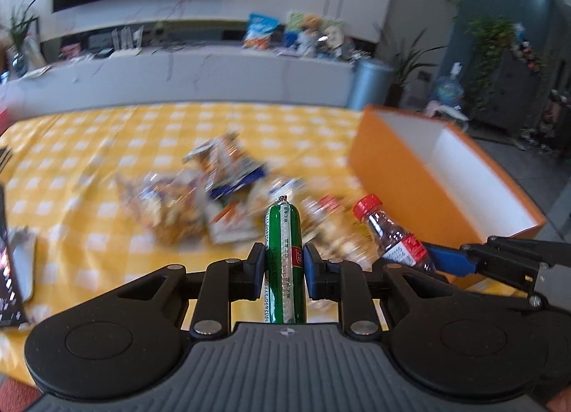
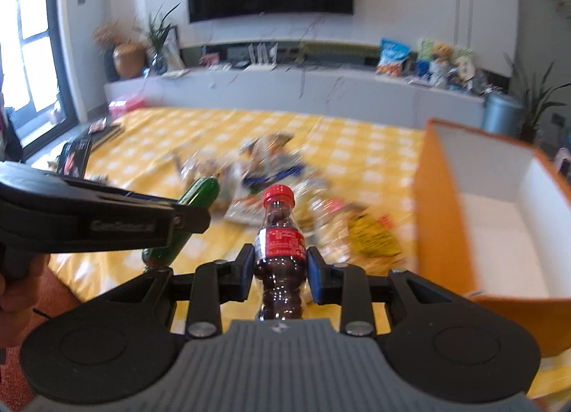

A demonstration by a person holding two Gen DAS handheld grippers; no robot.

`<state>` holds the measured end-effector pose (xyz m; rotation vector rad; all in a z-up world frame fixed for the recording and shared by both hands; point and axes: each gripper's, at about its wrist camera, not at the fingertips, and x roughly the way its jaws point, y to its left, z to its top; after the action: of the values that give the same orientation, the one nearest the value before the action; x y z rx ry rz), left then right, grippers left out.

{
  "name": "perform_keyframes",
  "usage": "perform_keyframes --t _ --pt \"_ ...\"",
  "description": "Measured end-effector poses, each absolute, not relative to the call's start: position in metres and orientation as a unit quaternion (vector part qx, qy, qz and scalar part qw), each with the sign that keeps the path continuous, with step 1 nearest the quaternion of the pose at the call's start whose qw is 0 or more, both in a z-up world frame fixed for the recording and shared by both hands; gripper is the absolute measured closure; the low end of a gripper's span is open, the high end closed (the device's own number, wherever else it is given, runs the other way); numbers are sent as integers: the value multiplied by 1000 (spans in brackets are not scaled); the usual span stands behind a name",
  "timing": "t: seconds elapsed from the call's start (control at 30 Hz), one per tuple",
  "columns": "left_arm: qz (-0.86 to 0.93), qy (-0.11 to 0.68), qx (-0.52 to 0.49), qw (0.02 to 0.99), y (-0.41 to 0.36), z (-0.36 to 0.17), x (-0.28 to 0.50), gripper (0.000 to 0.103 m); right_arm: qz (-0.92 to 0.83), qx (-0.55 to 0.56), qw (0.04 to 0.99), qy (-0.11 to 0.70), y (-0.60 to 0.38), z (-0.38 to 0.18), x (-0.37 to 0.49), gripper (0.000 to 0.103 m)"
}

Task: Organize snacks
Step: 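Carry the sausage and cola bottle into the orange box and open both tools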

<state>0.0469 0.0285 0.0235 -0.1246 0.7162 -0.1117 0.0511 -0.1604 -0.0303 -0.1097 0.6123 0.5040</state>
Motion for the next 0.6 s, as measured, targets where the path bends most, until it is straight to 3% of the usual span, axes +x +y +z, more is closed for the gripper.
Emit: perform_keyframes --t 0.33,0.6 --pt "-164 312 -74 933 -31 71 86 78 164 -4 945 283 -241 21 78 74" --pt "-271 363 -103 886 -87 83 158 78 126 47 929 346 -302 34 125 73"
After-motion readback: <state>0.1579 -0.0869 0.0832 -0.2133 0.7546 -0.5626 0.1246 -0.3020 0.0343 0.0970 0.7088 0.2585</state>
